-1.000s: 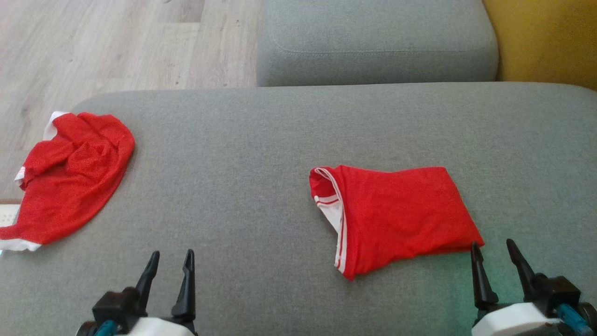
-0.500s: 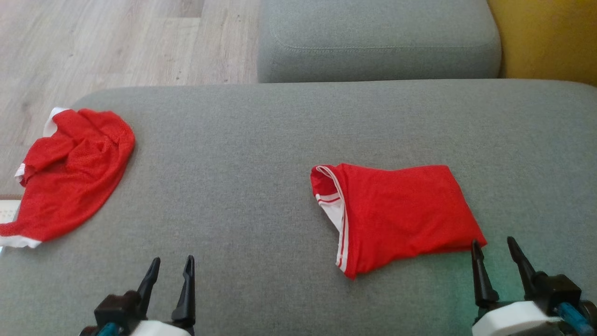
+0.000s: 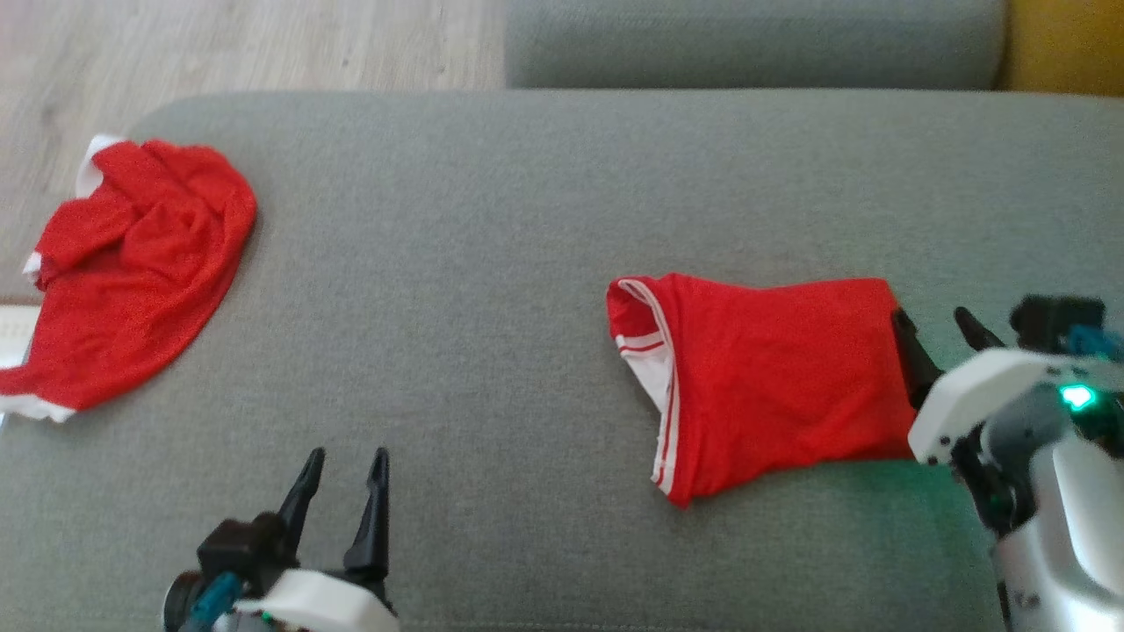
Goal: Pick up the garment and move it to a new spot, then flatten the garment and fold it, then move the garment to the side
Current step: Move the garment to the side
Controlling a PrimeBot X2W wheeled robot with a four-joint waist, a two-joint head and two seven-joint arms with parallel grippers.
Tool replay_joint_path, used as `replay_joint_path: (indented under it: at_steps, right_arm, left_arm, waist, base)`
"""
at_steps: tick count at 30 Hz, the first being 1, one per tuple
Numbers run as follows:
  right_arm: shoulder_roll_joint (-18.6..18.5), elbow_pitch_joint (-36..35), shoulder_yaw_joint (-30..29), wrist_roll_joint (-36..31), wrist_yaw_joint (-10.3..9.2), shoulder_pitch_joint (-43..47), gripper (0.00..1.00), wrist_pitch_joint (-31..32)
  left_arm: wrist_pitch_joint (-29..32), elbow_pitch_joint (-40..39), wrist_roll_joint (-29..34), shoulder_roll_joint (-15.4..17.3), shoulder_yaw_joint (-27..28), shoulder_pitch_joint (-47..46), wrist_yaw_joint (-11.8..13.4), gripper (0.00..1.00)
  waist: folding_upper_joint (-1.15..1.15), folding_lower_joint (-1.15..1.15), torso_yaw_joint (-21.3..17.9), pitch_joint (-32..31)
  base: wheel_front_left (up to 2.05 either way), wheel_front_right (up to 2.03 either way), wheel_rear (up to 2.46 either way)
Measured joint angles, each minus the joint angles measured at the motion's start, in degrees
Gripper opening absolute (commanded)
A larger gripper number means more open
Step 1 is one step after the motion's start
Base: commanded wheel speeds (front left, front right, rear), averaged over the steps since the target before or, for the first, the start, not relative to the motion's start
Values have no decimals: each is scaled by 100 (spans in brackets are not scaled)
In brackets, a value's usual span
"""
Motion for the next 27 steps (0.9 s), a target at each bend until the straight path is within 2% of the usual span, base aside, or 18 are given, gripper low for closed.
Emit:
replay_joint_path:
  at_steps: [6,8,14,15,16,17,21,27]
  right_arm:
    - [-94,635,-87,-261,0,-520,100,1306]
    - [-120,794,-196,-432,0,-592,100,1526]
    - [-98,970,-266,-369,0,-758,100,2003]
    - [-96,975,-286,-303,0,-784,24,2046]
    - [-78,980,-337,-235,0,-816,24,2049]
    - [-65,977,-336,-162,0,-837,0,2048]
    - [123,954,-477,21,0,-1093,0,1725]
    - [133,990,-344,-219,0,-1706,0,1419]
  left_arm:
    - [0,14,-99,-4,-201,-261,30,100]
    - [0,32,-141,-12,-254,-304,49,100]
    - [0,22,-200,-10,-268,-385,108,100]
    - [0,22,-200,-10,-270,-387,110,100]
    - [0,19,-200,-10,-272,-393,141,100]
    - [0,16,-200,-10,-271,-407,149,100]
    - [0,-100,-233,-11,-258,-522,155,100]
    - [-1,-189,-187,-10,-219,-605,142,100]
  waist:
    - [0,0,204,302]
    - [0,0,283,379]
    - [0,0,374,533]
    - [0,0,364,541]
    - [0,-1,350,553]
    - [0,-1,329,569]
    - [0,0,108,707]
    - [0,0,-381,882]
  base:
    - [0,0,0]
    - [0,0,0]
    - [0,0,0]
    - [0,0,0]
    - [0,0,0]
    - [0,0,0]
    - [0,0,0]
    - [0,0,0]
